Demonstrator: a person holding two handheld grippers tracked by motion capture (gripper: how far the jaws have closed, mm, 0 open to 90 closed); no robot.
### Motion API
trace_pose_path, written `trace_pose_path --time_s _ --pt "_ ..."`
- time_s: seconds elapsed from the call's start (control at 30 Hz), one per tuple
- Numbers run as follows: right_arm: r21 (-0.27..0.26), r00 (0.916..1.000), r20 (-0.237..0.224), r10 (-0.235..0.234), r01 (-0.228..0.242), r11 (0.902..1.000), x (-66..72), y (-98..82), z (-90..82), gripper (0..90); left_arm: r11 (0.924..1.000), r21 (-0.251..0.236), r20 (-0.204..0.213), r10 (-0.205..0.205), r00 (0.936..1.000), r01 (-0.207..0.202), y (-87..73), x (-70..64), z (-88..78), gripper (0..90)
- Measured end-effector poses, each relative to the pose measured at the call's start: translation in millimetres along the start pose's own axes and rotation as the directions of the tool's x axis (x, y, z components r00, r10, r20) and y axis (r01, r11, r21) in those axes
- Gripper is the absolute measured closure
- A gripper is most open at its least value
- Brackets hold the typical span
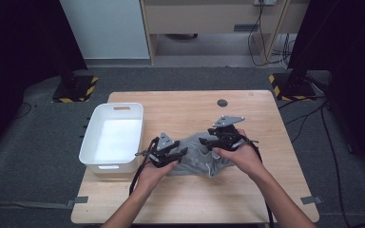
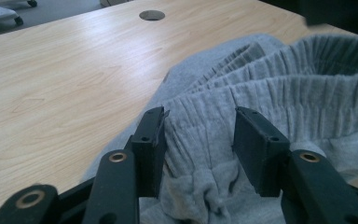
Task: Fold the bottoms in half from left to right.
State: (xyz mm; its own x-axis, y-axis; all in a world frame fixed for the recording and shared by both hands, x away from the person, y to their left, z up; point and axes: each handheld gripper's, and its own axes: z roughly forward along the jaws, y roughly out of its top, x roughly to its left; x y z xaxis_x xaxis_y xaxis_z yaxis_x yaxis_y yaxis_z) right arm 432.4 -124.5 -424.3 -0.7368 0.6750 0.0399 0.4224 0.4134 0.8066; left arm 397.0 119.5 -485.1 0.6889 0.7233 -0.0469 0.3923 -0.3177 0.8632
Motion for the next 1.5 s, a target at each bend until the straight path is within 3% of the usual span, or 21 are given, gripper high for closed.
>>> trace_pose_path --time_s 0.1,0.33,0.57,0.8,1.07,1.33,1.5 --pt "0.009 0.9997 0.022 0.009 -0.009 0.9999 -7.7 5.9 8.3 45.7 1.0000 0.005 0.002 -0.005 1.0000 0.005 -1.4 -0.1 -0.6 53.9" --pt "0.085 0.9976 0.069 0.000 -0.006 0.9963 -19.3 6.9 33.2 48.7 1.0000 0.003 0.010 -0.006 0.9999 0.006 -1.7 -1.7 -5.1 54.3" --pt "0.137 0.9975 0.071 0.006 -0.016 0.9904 -25.5 -2.5 40.4 48.4 0.9989 -0.039 0.002 -0.027 0.9996 0.027 8.6 2.8 -14.0 54.3" --pt "0.142 0.9989 0.045 0.011 -0.017 0.9897 -20.4 -9.0 30.4 49.8 0.9973 -0.057 0.002 -0.046 0.9989 0.046 22.1 5.8 -12.3 53.8" --pt "0.147 1.0000 0.010 0.000 -0.002 0.9891 -7.7 -18.5 14.9 50.0 0.9981 -0.051 -0.025 -0.035 0.9991 0.033 37.4 8.6 -0.7 54.0" --pt "0.145 0.9993 -0.029 -0.022 0.026 0.9891 5.6 -28.9 5.5 50.0 0.9992 -0.022 -0.034 -0.033 0.9989 0.032 38.3 9.8 2.8 59.1" --pt "0.149 0.9989 -0.036 -0.029 0.034 0.9882 9.4 -35.7 1.6 50.0 0.9996 0.006 -0.003 -0.027 0.9996 0.027 32.3 4.9 0.9 60.8"
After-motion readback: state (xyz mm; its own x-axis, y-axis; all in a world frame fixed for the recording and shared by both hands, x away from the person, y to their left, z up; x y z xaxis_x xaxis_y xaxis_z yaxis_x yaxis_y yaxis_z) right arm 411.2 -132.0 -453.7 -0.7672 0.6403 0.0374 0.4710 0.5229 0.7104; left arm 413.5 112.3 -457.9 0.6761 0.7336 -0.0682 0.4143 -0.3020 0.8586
